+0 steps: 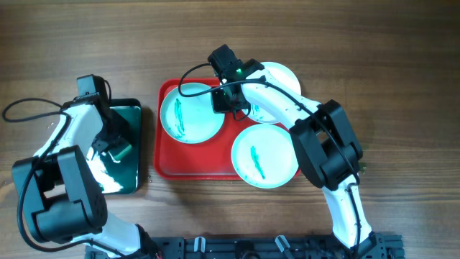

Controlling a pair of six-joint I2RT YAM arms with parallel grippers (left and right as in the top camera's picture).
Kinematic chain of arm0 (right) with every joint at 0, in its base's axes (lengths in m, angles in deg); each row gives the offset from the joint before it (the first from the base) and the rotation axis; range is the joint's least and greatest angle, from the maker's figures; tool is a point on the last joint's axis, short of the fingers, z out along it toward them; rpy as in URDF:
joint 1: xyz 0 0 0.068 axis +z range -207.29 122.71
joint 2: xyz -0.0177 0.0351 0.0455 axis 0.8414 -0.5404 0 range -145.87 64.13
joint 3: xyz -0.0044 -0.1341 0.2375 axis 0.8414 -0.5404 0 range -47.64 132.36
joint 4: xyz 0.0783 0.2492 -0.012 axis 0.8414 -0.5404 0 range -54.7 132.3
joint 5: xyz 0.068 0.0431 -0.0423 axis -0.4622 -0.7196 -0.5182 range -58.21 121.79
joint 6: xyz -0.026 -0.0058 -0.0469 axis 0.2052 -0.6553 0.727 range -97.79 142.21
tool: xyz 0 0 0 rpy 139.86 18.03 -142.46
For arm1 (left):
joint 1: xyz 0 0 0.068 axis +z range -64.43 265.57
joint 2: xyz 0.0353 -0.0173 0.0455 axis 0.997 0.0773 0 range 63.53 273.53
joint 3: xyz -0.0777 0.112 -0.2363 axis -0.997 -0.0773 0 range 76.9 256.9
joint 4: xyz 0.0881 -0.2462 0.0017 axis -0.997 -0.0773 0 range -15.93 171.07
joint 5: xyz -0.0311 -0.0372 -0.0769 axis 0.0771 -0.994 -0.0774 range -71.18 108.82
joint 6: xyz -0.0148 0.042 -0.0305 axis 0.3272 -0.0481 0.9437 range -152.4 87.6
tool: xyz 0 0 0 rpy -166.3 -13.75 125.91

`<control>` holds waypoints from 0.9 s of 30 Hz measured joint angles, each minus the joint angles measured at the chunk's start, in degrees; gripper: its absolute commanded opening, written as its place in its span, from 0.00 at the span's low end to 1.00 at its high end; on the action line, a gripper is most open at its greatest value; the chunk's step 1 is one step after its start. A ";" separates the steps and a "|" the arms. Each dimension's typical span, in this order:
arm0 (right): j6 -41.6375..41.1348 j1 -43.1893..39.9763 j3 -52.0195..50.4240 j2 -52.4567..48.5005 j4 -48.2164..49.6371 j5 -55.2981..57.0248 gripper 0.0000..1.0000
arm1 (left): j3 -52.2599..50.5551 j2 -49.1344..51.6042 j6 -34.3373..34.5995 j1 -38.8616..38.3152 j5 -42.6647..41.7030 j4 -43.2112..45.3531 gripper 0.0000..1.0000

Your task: Clean dirty plates on tray and stack at the side

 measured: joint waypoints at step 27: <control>2.40 -0.22 0.00 0.00 0.76 -3.65 0.04 | 11.32 -5.79 -11.19 -2.91 -7.72 -11.67 0.04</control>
